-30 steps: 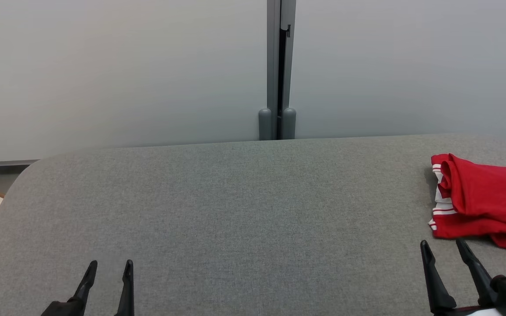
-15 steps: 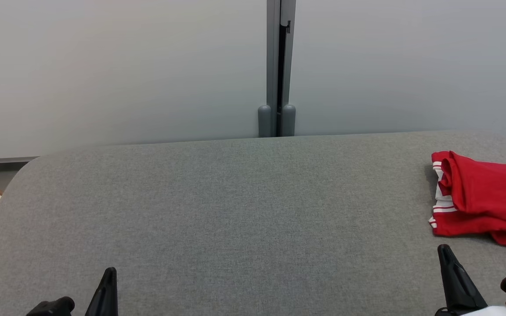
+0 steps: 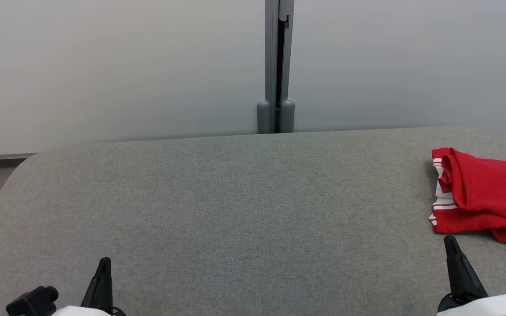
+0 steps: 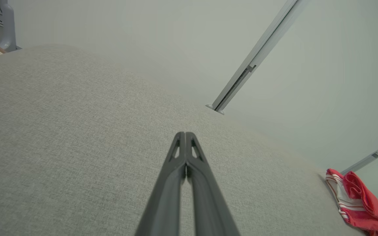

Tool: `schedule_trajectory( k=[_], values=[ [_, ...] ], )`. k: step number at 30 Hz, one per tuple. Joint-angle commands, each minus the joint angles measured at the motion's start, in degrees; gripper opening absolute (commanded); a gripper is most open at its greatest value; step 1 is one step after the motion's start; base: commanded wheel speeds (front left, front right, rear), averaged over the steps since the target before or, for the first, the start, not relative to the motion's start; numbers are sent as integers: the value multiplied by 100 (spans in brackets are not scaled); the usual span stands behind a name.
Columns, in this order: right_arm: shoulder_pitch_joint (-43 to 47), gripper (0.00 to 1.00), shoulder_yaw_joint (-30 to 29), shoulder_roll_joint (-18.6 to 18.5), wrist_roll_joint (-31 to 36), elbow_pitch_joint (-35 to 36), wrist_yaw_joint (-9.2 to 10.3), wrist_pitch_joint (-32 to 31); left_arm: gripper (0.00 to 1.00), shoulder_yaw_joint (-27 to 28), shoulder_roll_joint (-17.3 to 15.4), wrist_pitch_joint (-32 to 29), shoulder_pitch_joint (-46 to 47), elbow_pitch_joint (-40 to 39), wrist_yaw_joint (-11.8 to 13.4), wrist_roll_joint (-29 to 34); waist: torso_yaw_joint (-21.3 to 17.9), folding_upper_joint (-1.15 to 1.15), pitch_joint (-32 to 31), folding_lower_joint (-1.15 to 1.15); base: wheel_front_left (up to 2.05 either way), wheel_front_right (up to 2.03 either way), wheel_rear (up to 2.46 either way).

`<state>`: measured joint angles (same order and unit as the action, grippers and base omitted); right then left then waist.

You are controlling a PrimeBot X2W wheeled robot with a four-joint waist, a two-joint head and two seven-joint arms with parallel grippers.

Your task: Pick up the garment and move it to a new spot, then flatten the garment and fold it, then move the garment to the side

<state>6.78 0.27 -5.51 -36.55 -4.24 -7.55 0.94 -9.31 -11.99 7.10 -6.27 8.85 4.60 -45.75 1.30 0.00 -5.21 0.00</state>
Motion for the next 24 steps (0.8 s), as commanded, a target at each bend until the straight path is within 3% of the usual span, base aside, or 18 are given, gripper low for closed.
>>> schedule_trajectory(
  k=[1, 24],
  values=[
    [-184, 0, -50, -18, -254, 32, 3, -43, 0, 114, -25, -35, 235, -39, -64, -200, -2, 0, 9, 0, 0, 0, 0],
    [-549, 0, -221, 47, -1936, -278, 4, -242, 0, 557, 249, -432, 573, 123, -430, -1607, -31, 0, 129, 0, 0, 0, 0]
  ],
)
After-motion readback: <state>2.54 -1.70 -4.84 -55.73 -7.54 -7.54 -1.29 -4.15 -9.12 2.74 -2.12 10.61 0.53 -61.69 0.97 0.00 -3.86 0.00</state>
